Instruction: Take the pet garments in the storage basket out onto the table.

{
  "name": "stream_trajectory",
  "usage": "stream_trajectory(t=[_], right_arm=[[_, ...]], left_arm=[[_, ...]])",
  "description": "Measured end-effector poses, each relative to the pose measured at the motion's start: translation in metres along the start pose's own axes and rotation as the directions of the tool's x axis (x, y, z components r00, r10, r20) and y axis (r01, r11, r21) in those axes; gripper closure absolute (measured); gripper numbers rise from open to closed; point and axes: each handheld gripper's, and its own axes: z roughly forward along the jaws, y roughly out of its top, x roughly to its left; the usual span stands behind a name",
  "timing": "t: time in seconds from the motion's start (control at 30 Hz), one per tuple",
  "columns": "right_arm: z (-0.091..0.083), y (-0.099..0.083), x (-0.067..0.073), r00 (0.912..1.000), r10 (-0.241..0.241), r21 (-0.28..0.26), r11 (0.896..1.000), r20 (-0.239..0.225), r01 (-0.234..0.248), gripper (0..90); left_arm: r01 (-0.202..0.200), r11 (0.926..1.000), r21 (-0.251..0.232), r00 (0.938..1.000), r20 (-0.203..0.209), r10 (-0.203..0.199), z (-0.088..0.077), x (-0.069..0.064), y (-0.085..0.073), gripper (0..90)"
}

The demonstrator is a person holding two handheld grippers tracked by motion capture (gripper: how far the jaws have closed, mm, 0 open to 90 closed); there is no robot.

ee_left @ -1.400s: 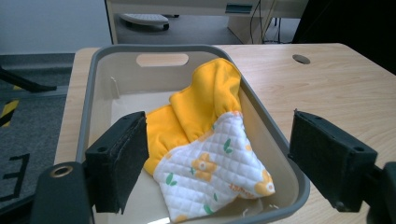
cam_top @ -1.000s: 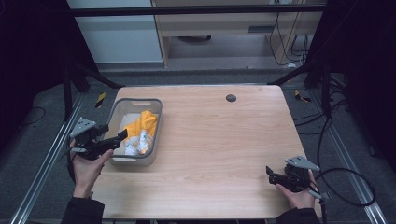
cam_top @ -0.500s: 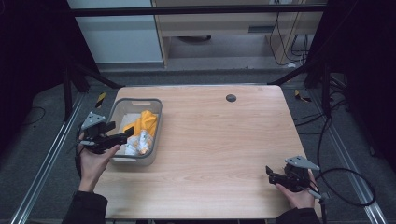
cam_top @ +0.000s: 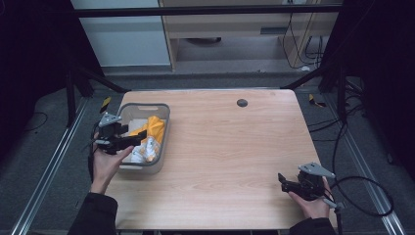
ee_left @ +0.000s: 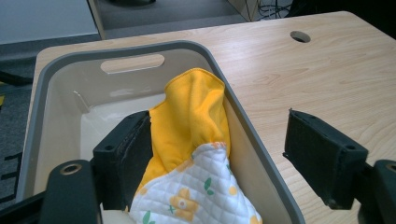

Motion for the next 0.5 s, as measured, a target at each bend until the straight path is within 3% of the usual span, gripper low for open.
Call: stream_trajectory(t=[0.5], right_arm=[[0.000, 0.000, 0.000, 1.0000, -0.002, 0.004, 1.000, -0.003, 0.002, 13.8]], left_arm=[[-0.008, 0.9941, 0.108, 0.9997, -0.021, 0.010, 0.027, -0.004, 0.003, 32.0]])
